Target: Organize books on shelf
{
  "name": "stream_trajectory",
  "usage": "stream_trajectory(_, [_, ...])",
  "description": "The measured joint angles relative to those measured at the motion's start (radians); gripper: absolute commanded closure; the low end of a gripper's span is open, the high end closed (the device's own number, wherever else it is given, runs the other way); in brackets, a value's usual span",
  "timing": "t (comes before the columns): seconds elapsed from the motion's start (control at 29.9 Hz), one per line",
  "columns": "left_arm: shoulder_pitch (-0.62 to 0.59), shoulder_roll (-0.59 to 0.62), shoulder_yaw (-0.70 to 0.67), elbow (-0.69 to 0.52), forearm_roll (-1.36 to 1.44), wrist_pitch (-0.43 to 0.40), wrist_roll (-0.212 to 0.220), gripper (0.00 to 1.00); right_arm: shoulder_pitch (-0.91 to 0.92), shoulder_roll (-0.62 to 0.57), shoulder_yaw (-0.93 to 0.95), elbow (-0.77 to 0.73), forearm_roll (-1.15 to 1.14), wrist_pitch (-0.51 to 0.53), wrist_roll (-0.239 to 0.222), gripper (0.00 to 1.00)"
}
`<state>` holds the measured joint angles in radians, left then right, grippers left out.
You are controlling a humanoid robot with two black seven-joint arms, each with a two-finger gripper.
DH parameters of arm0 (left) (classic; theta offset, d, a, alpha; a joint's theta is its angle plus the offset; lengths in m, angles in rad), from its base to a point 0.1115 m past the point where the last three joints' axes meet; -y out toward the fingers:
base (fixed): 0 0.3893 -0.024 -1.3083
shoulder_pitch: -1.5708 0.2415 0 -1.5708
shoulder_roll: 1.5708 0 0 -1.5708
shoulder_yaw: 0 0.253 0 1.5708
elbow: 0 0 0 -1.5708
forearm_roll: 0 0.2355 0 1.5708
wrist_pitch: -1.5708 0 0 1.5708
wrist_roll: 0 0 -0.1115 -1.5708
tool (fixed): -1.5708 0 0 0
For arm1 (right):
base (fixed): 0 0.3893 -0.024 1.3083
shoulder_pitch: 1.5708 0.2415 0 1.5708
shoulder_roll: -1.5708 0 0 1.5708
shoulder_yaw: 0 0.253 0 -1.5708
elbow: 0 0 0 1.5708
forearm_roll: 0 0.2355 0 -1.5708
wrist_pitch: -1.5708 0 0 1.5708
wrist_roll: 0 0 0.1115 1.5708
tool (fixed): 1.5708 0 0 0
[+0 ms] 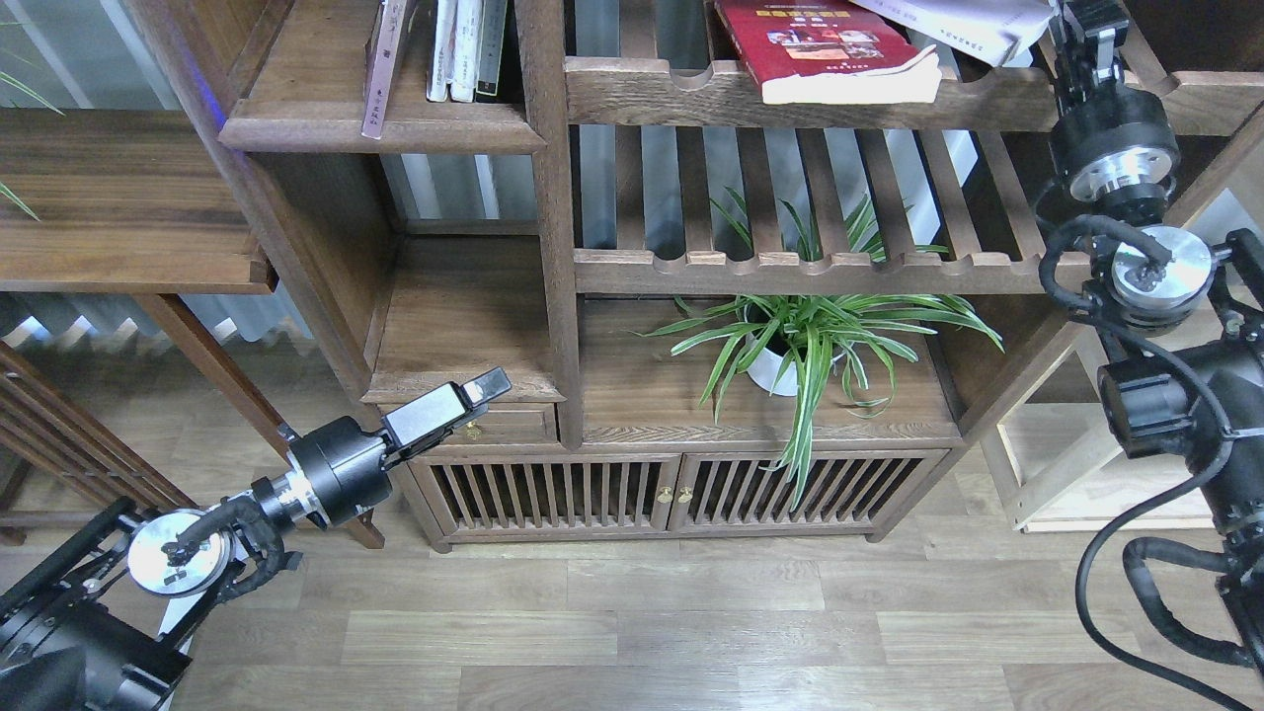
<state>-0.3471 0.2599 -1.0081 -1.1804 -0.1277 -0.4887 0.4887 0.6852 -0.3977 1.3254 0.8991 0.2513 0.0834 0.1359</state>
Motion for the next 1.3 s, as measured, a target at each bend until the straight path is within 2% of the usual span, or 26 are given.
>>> stream_trajectory(0.3, [-0.002,-0.001,-0.030,0.013,-0.006,0.000,0.000,0.02,-0.012,-0.007,0.119,0.008,0.006,0.097,0.006,0.01])
stream_trajectory(0.53, [-0.012,-0.009,-0.032,0.034,-0.006,0.000,0.000,0.02,-0.057,-0.021,0.166,0.062,0.014,0.126,-0.001,0.01])
stream_trajectory(0.87, [-0.024,-0.021,-0.045,0.063,-0.006,0.000,0.000,0.02,-0.118,-0.033,0.175,0.083,0.016,0.385,-0.017,0.01])
stream_trajectory(1.3, [-0.070,-0.030,-0.057,0.121,-0.007,0.000,0.000,0.02,-0.306,-0.048,0.221,0.204,0.061,0.405,-0.032,0.01])
